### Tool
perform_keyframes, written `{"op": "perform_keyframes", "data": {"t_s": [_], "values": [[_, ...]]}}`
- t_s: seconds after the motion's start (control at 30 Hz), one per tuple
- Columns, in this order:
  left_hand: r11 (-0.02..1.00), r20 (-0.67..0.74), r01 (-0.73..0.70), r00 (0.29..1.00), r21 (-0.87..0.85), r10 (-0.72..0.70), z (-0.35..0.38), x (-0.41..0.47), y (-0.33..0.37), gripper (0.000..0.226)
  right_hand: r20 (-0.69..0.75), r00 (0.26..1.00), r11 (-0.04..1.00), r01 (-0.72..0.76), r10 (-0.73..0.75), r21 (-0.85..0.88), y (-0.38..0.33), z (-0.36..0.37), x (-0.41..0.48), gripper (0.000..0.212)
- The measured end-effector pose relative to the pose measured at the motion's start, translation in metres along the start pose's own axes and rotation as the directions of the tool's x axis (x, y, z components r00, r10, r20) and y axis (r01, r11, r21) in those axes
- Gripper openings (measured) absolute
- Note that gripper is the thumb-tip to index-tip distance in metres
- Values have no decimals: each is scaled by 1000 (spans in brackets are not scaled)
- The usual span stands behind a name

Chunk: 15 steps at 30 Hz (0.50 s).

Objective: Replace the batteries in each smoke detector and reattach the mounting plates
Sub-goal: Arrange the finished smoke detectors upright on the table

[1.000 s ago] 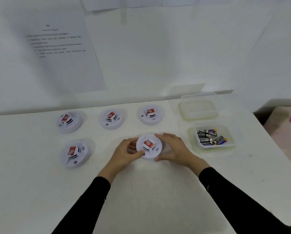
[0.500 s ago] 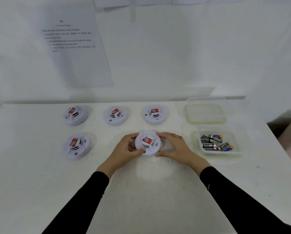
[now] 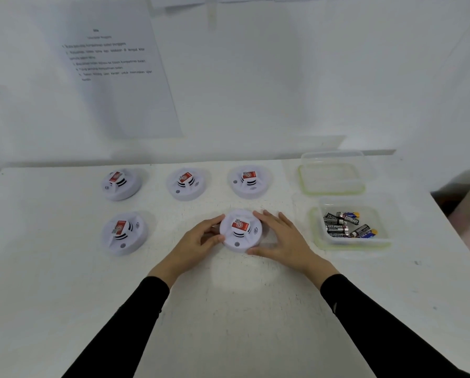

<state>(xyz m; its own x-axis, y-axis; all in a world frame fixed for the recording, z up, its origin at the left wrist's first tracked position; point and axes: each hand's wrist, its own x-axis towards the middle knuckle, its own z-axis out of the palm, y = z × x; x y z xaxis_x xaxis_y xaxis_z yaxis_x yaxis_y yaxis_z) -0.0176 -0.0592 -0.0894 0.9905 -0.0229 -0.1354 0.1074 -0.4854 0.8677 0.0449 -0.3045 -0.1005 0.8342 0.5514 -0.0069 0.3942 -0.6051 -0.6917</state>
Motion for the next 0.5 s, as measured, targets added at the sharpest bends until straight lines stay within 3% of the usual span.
{"op": "perform_keyframes", "data": {"t_s": [0.37,0.5], "values": [[1000,-17,10,1000,-20,-10,2,1,0,50,-3,1000,1000,12,-12,15,3,0,2,92],[1000,4,14,1000,-12,-13,3,0,2,50,-54,999,995,-11,5,-101,-2,2,-3,96]]}}
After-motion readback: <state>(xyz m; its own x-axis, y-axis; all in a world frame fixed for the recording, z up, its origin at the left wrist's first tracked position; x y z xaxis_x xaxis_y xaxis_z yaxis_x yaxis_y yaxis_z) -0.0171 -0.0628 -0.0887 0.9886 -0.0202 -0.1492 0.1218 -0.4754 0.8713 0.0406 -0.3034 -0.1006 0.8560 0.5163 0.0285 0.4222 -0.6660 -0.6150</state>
